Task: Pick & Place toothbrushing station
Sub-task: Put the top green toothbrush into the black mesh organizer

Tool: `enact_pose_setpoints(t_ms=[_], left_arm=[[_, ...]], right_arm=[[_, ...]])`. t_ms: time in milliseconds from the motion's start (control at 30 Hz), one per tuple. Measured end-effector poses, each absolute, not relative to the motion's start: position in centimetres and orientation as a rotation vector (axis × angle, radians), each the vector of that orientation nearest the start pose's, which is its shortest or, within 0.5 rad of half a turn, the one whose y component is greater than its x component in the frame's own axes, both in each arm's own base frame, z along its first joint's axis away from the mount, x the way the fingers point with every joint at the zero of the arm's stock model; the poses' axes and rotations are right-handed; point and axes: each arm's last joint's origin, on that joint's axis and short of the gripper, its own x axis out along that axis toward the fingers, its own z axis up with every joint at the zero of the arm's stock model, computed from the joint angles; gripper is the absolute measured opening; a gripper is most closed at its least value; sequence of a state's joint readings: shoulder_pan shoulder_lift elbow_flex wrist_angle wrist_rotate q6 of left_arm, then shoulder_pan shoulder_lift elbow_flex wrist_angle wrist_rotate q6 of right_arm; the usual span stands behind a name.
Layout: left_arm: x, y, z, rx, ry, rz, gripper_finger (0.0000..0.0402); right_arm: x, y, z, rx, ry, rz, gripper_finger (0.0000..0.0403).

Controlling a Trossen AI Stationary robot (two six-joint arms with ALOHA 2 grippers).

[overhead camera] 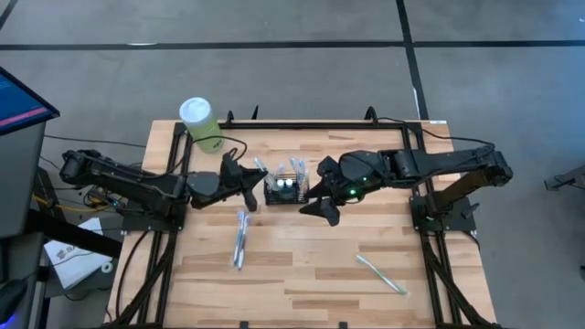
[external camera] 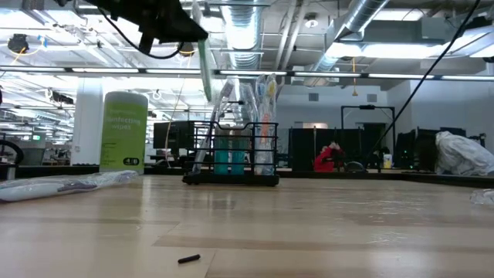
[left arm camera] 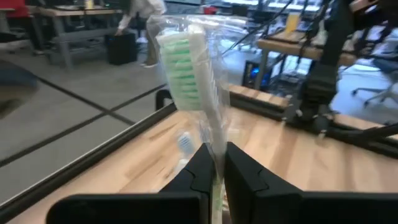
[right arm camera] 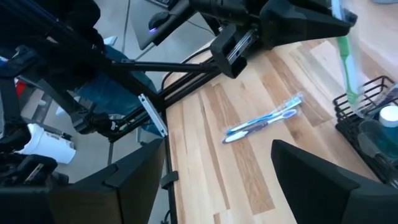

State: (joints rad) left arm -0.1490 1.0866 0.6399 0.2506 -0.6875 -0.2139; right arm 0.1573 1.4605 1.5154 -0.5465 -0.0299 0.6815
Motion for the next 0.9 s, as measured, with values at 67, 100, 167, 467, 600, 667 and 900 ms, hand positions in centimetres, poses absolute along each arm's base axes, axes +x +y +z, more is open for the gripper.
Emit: enact_pose_setpoints(t_ms=[67,100,167,467,600,667,900], left_arm=[[23.2,-1.6,26.7,-0.122,0.129,0.569,0.0008],[23.2,-1.6,26.7,-0.121,0.130,0.571,0.0008],[23.2,-1.5,26.6,-0.118,0.137,0.574,0.0008],[23.2,-1.1,25.2,-0.099,0.251,0.601,0.0008],[23.4,-0.8,25.2,-0.112,0.251,0.583,0.0008],[23.7,-0.7,25.0,-0.111,0.257,0.584,0.0008],[24.9,-0.8,23.0,-0.097,0.330,0.586,0.0008]], right_arm=[[31.3,5.0,39.4,0.634,0.533,0.008,0.0286],[31.3,5.0,39.4,0.634,0.533,0.008,0.0286],[31.3,5.0,39.4,0.634,0.533,0.009,0.0286],[31.3,5.0,39.4,0.609,0.532,0.015,0.0286],[31.3,5.0,39.4,0.601,0.532,0.017,0.0286],[31.3,5.0,39.4,0.601,0.532,0.018,0.0286],[31.3,5.0,39.4,0.601,0.532,0.017,0.0286]])
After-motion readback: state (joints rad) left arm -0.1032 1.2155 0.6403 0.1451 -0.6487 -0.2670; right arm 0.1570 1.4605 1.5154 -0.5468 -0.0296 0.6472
